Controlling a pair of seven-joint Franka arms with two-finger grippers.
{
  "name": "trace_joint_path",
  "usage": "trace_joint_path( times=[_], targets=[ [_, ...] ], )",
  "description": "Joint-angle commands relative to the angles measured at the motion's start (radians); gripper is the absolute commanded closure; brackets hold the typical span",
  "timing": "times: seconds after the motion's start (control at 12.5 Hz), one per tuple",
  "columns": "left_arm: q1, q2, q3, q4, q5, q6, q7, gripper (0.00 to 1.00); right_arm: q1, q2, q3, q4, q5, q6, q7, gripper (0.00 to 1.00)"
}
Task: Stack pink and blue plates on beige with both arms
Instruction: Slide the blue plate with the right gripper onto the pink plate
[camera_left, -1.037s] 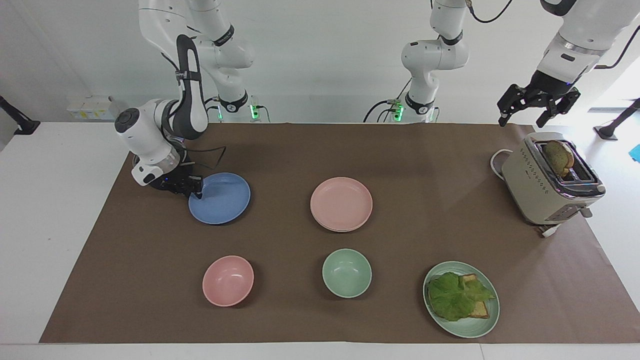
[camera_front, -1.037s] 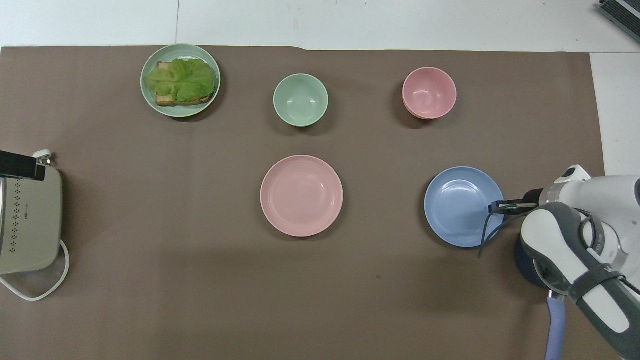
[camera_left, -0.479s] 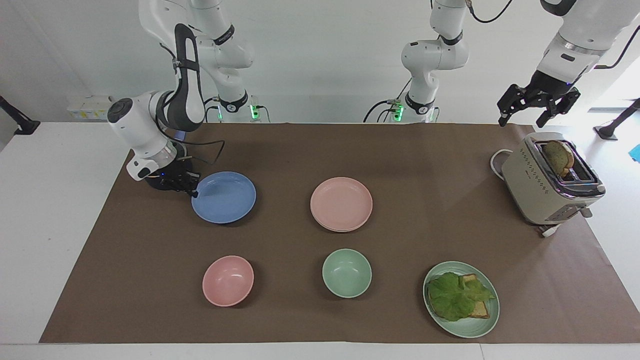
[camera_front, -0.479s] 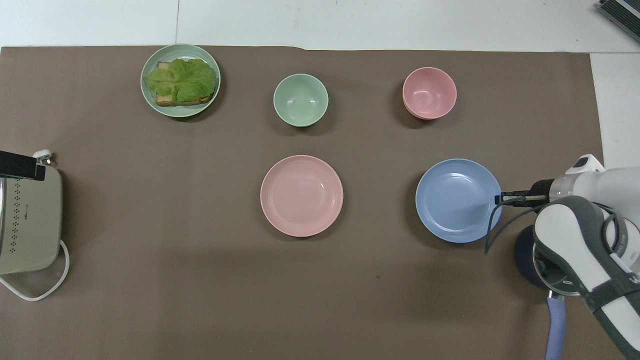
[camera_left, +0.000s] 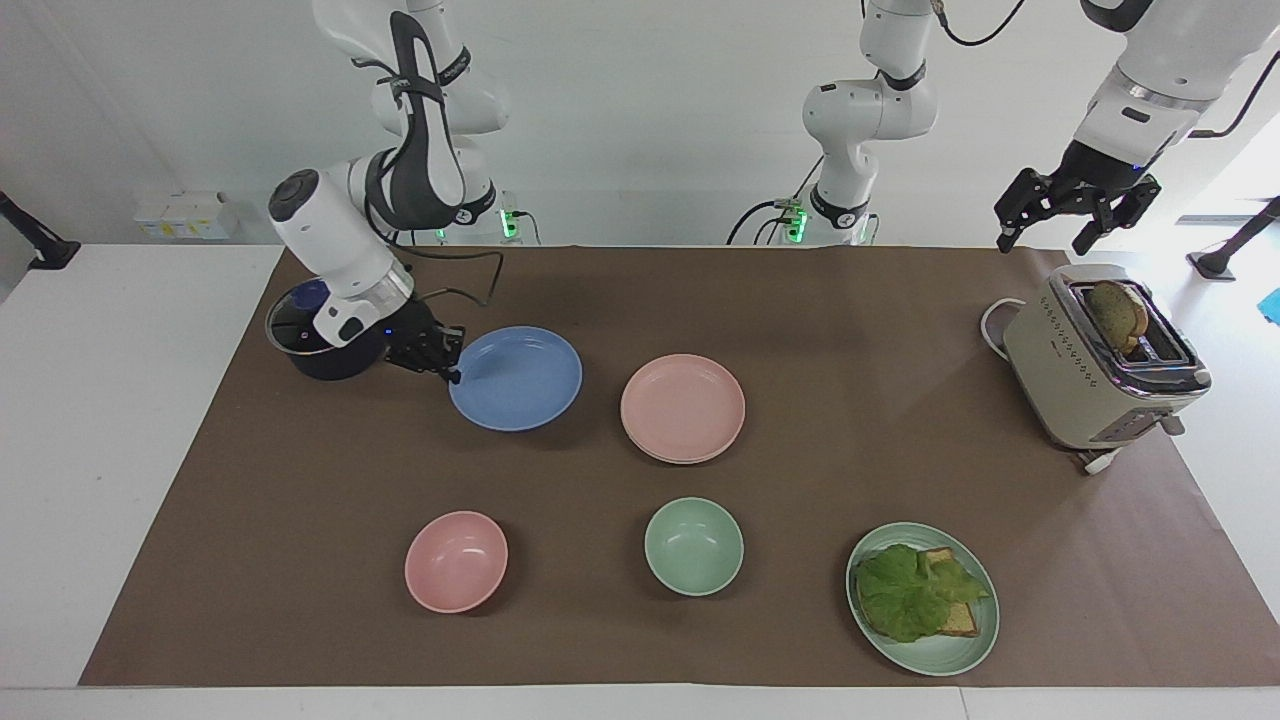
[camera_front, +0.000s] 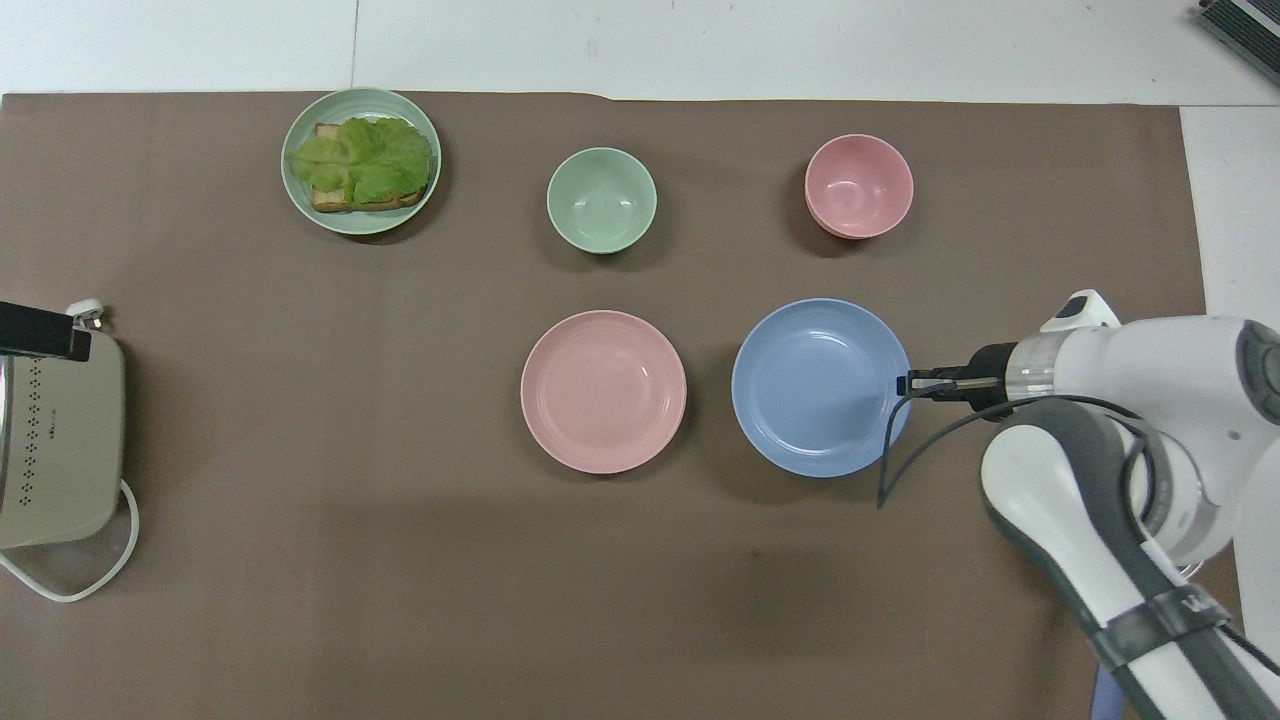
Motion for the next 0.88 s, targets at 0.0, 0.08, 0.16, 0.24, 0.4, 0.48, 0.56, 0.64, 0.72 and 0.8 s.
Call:
trace_joint_path(
  times=[0.0,0.08,0.16,0.24,0.4,0.48,0.56,0.64,0.72,0.8],
  targets=[
    [0.006,-0.007,-0.005,0.0,0.015,-0.017,0.005,0.0,0.115,0.054,0.002,0.071,0.0,0.045,0.217,1.0],
    [0.006,-0.007,-0.005,0.0,0.015,-0.017,0.004,0.0,0.152,0.086,0.002,0.103,-0.001,0.048,0.274,1.0],
    [0.006,-0.007,-0.005,0.0,0.015,-0.017,0.005,0.0,0.187,0.117,0.002,0.138,0.0,0.05,0.325,1.0],
    [0.006,-0.007,-0.005,0.0,0.015,-0.017,0.005,0.0,0.201,0.143,0.002,0.168,-0.001,0.05,0.38,1.0],
    [0.006,-0.007,-0.005,0.0,0.014,-0.017,0.005,0.0,0.25,0.174,0.002,0.183,0.0,0.082,0.427,1.0],
    [0.006,-0.007,-0.005,0.0,0.015,-0.017,0.005,0.0,0.266,0.188,0.002,0.185,-0.001,0.106,0.46,1.0],
    [0.006,-0.007,-0.005,0.0,0.015,-0.017,0.004,0.0,0.29,0.206,0.002,0.188,0.0,0.121,0.48,1.0],
    [0.006,-0.007,-0.005,0.0,0.015,-0.017,0.005,0.0,0.303,0.22,0.002,0.191,-0.001,0.132,0.485,1.0],
    [0.006,-0.007,-0.005,0.0,0.015,-0.017,0.005,0.0,0.315,0.225,0.002,0.185,-0.001,0.134,0.487,1.0],
    [0.006,-0.007,-0.005,0.0,0.015,-0.017,0.005,0.0,0.324,0.225,0.002,0.177,-0.001,0.126,0.493,1.0]
  ],
)
